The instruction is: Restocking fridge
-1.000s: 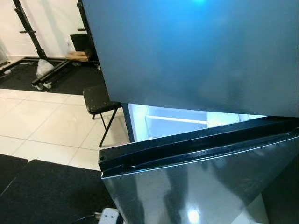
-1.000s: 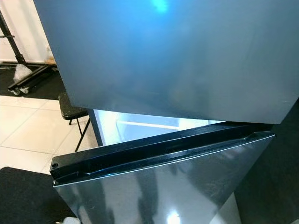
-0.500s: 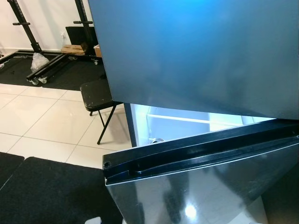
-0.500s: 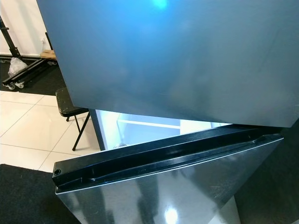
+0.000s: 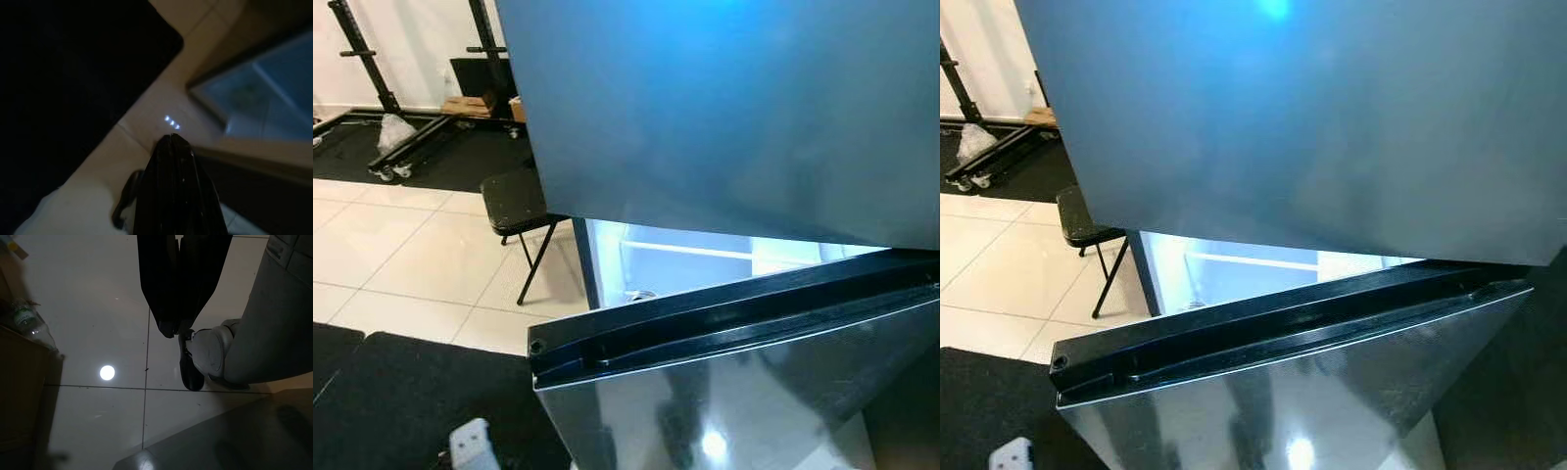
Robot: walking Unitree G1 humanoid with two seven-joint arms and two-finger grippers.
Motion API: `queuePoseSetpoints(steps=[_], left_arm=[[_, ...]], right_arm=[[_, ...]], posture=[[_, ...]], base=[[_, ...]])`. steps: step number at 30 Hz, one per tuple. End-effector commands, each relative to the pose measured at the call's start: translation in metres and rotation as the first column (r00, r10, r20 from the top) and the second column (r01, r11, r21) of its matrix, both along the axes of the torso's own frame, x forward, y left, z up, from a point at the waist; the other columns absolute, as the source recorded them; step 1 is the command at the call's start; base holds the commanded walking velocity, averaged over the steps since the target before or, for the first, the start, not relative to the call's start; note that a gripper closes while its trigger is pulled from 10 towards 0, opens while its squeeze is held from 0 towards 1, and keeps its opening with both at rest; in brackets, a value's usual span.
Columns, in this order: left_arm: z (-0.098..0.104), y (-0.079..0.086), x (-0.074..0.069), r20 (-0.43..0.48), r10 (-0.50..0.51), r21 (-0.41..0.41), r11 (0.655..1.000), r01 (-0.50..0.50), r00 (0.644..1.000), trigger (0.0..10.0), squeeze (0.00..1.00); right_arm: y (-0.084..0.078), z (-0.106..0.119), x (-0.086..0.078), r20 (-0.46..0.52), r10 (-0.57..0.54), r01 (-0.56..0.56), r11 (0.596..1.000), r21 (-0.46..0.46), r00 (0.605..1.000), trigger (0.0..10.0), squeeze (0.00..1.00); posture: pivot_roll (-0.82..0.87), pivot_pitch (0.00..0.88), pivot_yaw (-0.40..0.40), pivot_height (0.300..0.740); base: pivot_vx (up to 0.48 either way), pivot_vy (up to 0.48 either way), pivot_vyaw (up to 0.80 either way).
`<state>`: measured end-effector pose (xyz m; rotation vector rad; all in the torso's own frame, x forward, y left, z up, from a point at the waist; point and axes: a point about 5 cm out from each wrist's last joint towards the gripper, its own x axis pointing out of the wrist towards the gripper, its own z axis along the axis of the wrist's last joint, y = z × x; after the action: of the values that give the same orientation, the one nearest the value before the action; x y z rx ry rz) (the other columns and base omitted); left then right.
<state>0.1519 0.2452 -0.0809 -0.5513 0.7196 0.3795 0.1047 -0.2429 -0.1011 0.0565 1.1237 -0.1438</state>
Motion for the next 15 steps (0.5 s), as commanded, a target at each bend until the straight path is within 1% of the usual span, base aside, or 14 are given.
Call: queuePoseSetpoints(steps=[1, 2, 3, 4, 5, 6, 7, 8, 9, 11, 12, 13, 14, 15], left_arm=[[0.005, 0.012, 0.0, 0.054, 0.082, -0.006, 0.997, -0.082, 0.995, 10.0, 0.0], [0.007, 0.016, 0.002, 0.091, 0.13, -0.03, 0.991, -0.128, 0.987, 10.0, 0.0], [0.011, 0.018, 0.006, 0.152, 0.177, -0.082, 0.983, -0.166, 0.972, 10.0, 0.0], [0.013, 0.019, 0.008, 0.189, 0.203, -0.116, 0.976, -0.183, 0.961, 10.0, 0.0], [0.017, 0.019, 0.014, 0.259, 0.216, -0.179, 0.968, -0.173, 0.941, 10.0, 0.0], [0.017, 0.019, 0.014, 0.259, 0.216, -0.179, 0.968, -0.173, 0.941, 10.0, 0.0], [0.022, 0.017, 0.02, 0.337, 0.221, -0.245, 0.959, -0.141, 0.915, 10.0, 0.0], [0.033, 0.016, 0.032, 0.474, 0.229, -0.348, 0.936, -0.058, 0.85, 10.0, 0.0], [0.033, 0.016, 0.032, 0.474, 0.229, -0.348, 0.936, -0.058, 0.85, 10.0, 0.0], [0.044, 0.016, 0.04, 0.578, 0.229, -0.4, 0.916, 0.027, 0.783, 10.0, 0.0], [0.055, 0.02, 0.047, 0.655, 0.227, -0.418, 0.904, 0.095, 0.72, 10.0, 0.0], [0.062, 0.023, 0.051, 0.702, 0.229, -0.423, 0.895, 0.137, 0.675, 10.0, 0.0], [0.073, 0.027, 0.059, 0.761, 0.222, -0.416, 0.888, 0.197, 0.609, 10.0, 0.0], [0.083, 0.03, 0.065, 0.806, 0.213, -0.401, 0.882, 0.246, 0.553, 10.0, 0.0]], right_arm=[[0.002, -0.001, -0.002, -0.001, -0.006, 0.006, 1.0, 0.008, 1.0, 10.0, 0.0], [0.002, -0.001, -0.002, -0.002, -0.005, 0.005, 1.0, 0.008, 1.0, 10.0, 0.0], [0.001, -0.001, -0.002, -0.002, -0.004, 0.004, 1.0, 0.008, 1.0, 10.0, 0.0], [0.001, -0.001, -0.002, -0.002, -0.003, 0.003, 1.0, 0.008, 1.0, 10.0, 0.0], [0.001, 0.0, -0.001, -0.001, -0.002, 0.002, 1.0, 0.009, 1.0, 10.0, 0.0], [0.001, 0.0, -0.001, -0.001, -0.002, 0.002, 1.0, 0.009, 1.0, 10.0, 0.0], [0.001, 0.0, -0.001, 0.0, 0.0, 0.0, 1.0, 0.009, 1.0, 10.0, 0.0], [0.0, 0.0, -0.001, 0.0, 0.001, -0.001, 1.0, 0.007, 1.0, 10.0, 0.0], [0.0, 0.0, -0.001, 0.0, 0.001, -0.001, 1.0, 0.007, 1.0, 10.0, 0.0], [-0.001, 0.0, -0.001, -0.001, 0.001, -0.001, 1.0, 0.006, 1.0, 10.0, 0.0], [-0.001, 0.0, -0.001, -0.001, 0.001, -0.001, 1.0, 0.006, 1.0, 10.0, 0.0], [-0.001, 0.0, -0.001, 0.0, 0.001, -0.001, 1.0, 0.006, 1.0, 10.0, 0.0], [-0.001, 0.0, 0.0, 0.002, 0.004, -0.004, 1.0, 0.007, 1.0, 10.0, 0.0], [-0.001, 0.001, 0.001, 0.003, 0.005, -0.005, 1.0, 0.008, 1.0, 10.0, 0.0]], posture=[[-0.01, 0.0, 0.011, 0.74], [-0.01, 0.0, 0.009, 0.74], [-0.01, 0.0, 0.009, 0.74], [-0.01, 0.0, 0.009, 0.74], [-0.01, 0.0, 0.007, 0.74], [-0.01, 0.0, 0.007, 0.74], [-0.01, 0.0, 0.007, 0.74], [-0.01, 0.0, 0.008, 0.74], [-0.01, 0.0, 0.008, 0.74], [-0.01, 0.0, 0.007, 0.74], [-0.01, 0.0, 0.005, 0.74], [-0.01, 0.0, 0.004, 0.74], [-0.01, 0.0, 0.002, 0.74], [-0.01, 0.0, 0.002, 0.74]], base=[[0.0, 0.0, 0.0], [0.0, 0.0, 0.0], [0.0, 0.0, 0.0], [0.0, 0.0, 0.0], [0.0, 0.0, 0.0], [0.0, 0.0, 0.0], [0.0, 0.0, 0.0], [0.0, 0.0, 0.0], [0.0, 0.0, 0.0], [0.0, 0.0, 0.0], [0.0, 0.0, 0.0], [0.0, 0.0, 0.0], [0.0, 0.0, 0.0], [0.0, 0.0, 0.0]])
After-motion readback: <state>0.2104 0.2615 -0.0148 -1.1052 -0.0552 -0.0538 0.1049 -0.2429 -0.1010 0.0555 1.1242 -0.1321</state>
